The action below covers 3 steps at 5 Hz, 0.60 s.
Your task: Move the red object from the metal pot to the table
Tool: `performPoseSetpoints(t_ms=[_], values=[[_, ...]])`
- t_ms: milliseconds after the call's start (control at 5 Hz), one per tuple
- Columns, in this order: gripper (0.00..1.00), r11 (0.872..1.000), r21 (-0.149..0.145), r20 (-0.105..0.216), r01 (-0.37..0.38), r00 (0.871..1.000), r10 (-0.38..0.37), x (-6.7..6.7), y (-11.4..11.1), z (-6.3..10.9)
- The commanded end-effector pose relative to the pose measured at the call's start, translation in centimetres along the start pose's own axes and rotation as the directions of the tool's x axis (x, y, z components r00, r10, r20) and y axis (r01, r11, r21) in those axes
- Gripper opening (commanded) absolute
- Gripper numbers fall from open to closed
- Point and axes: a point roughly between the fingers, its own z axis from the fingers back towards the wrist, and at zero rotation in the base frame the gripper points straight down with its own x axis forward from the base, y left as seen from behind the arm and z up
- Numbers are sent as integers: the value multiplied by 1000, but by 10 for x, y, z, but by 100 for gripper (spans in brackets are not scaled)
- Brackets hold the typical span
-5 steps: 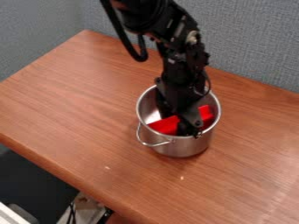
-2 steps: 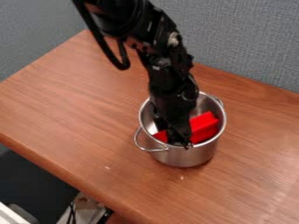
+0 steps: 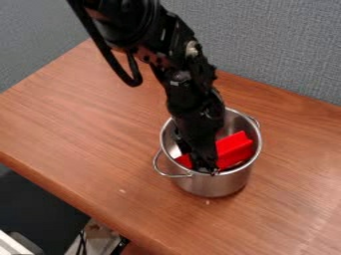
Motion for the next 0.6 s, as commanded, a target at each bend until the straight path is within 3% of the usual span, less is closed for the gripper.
performPoseSetpoints(t_ms=[0, 400], values=[[0, 999, 41, 29, 30, 999, -32, 18, 5, 5], [0, 999, 7, 4, 34, 999, -34, 40, 17, 25]])
